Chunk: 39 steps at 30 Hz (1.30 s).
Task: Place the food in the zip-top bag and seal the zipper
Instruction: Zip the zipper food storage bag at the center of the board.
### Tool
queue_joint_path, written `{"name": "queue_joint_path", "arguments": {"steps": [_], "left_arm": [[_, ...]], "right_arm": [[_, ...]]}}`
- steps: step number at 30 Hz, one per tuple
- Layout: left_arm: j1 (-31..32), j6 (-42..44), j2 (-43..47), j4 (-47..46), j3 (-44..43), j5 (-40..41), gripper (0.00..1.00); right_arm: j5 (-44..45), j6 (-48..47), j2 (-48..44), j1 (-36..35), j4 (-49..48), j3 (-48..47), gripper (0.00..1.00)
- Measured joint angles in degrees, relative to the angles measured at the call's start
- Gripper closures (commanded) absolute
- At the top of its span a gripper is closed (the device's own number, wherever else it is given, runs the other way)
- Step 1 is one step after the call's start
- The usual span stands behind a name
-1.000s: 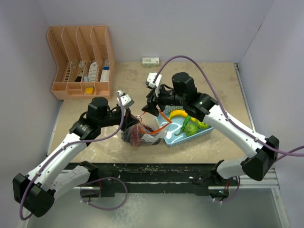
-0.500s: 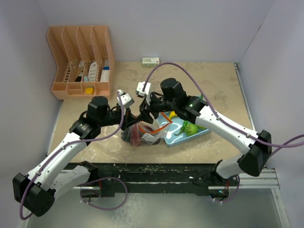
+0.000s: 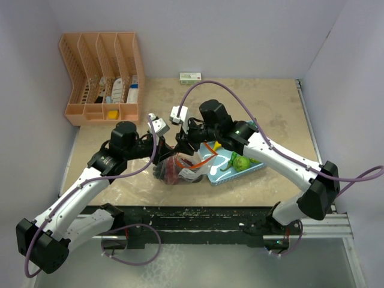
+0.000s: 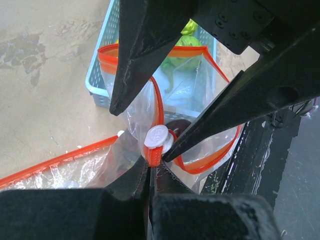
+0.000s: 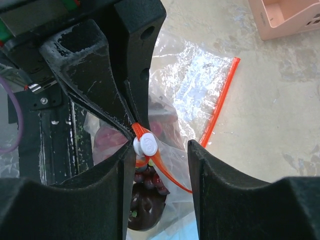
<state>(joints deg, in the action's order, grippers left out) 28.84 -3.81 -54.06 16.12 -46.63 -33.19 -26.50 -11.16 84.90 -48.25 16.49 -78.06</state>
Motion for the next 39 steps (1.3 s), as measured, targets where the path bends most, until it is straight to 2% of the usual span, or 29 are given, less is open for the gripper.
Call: {"name": "queue_joint_path", "arguments": {"steps": [3,5,8,10,18,29,39], "left_arm": [[0.00,0.00,0.00,0.13,0.00,0.02,1.00],[0.00,0.00,0.00,0.13,0.00,0.07,1.00],[0.00,0.00,0.00,0.24,0.00,0.09,1.00],[0.00,0.00,0.00,0.28,0.00,0.07,1.00],[0.02,0.35,0.02,0.35,-0.02,0.24,0.99],[0.04,6.73,1.20,2.45,-1.14,-0.17,0.78],[0.04,12.83,3.06,0.59,-2.89,-1.44,0.78]], "right_arm": [[0.00,-0.02,0.11,0.00,0.07,0.00,0.59],[-0.02,-0.02,0.11,-0.02,0.09,0.00,0.66],[-0.04,-0.07,0.11,-0.09,0.26,0.00,0.89],[-0.02,-0.46,0.13,-0.09,0.42,-0.02,1.00],[-0.46,-0.66,0.24,-0.07,2.05,-0.57,1.00],[-3.02,-0.66,0.20,-0.04,3.28,-0.79,1.00],[-4.00,-0.68,0.20,-0.07,4.39,-0.96,1.00]]}}
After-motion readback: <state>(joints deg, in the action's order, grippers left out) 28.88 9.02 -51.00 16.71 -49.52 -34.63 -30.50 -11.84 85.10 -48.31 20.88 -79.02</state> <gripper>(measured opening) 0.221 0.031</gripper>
